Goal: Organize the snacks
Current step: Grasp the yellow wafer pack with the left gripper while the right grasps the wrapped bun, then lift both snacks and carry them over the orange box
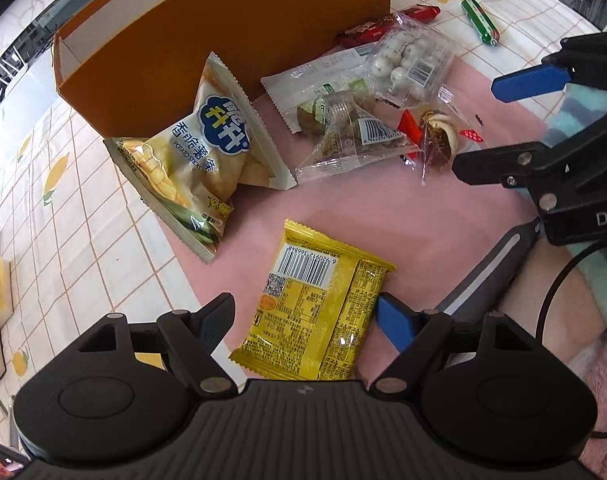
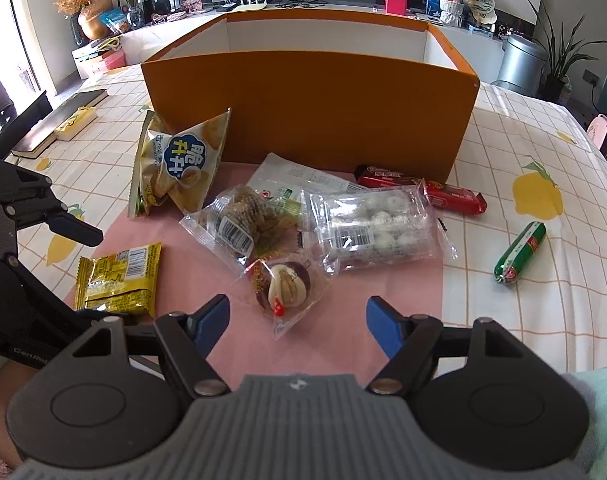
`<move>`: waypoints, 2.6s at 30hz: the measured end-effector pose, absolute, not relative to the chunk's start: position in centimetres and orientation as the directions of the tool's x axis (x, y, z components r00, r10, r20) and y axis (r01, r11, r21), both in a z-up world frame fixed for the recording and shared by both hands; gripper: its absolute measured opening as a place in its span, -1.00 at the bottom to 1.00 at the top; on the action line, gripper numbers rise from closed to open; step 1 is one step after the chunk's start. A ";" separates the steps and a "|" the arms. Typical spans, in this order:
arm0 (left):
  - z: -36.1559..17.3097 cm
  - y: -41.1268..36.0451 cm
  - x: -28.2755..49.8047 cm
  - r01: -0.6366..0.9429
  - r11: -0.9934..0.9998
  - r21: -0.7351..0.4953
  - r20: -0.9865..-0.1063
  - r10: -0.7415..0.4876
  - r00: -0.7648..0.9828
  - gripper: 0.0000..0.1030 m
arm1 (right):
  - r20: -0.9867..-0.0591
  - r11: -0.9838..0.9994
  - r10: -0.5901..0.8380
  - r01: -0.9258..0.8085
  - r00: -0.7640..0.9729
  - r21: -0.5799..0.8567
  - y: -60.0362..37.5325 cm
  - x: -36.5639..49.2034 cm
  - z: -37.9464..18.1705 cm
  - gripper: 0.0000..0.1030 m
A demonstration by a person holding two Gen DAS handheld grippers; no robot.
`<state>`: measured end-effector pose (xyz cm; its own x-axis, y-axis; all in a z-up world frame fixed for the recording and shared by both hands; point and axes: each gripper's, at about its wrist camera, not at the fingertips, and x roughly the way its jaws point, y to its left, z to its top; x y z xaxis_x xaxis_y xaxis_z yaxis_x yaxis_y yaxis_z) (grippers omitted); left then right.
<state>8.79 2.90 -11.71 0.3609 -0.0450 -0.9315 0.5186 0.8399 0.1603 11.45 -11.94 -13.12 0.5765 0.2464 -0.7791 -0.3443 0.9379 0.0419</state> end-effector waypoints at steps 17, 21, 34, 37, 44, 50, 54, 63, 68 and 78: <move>-11.8 4.5 10.2 0.319 0.948 -0.006 -0.936 -0.118 0.332 0.49 | -0.772 0.920 0.263 -0.392 0.579 0.019 -10.2 12.9 -13.7 0.41; -11.8 4.5 10.2 0.294 0.956 -0.005 -0.930 -0.112 0.349 0.35 | -0.786 0.921 0.245 -0.390 0.567 0.006 -9.9 13.2 -14.1 0.29; -11.5 3.5 10.4 0.198 0.980 0.010 -0.916 -0.070 0.395 0.24 | -0.780 0.914 0.241 -0.404 0.578 -0.017 -9.8 12.5 -13.9 0.04; -11.2 3.4 10.2 0.168 0.986 -0.004 -0.912 -0.072 0.404 0.23 | -0.779 0.921 0.239 -0.390 0.579 -0.008 -10.2 12.3 -13.8 -0.06; -9.5 3.4 9.5 0.134 0.991 -0.019 -0.892 -0.077 0.445 0.23 | -0.782 0.932 0.240 -0.361 0.575 0.021 -11.1 11.7 -13.5 -0.28; -8.1 3.2 8.8 0.124 0.992 -0.028 -0.873 -0.084 0.480 0.23 | -0.776 0.938 0.226 -0.348 0.589 0.009 -11.7 10.9 -13.0 -0.31; -7.2 3.4 8.2 0.110 0.993 -0.042 -0.865 -0.091 0.493 0.23 | -0.764 0.945 0.238 -0.323 0.600 0.041 -12.7 10.4 -12.3 -0.32; -3.3 2.9 7.9 0.107 0.993 -0.051 -0.810 -0.104 0.578 0.23 | -0.711 0.947 0.259 -0.318 0.654 0.052 -13.8 9.3 -9.0 -0.48; -1.1 2.2 8.9 0.126 0.991 -0.054 -0.776 -0.121 0.619 0.23 | -0.678 0.946 0.256 -0.322 0.689 0.031 -14.4 9.9 -6.8 -0.49; 2.1 1.0 12.2 0.156 0.987 -0.031 -0.713 -0.131 0.689 0.23 | -0.608 0.937 0.251 -0.347 0.754 -0.044 -14.5 13.0 -1.9 -0.50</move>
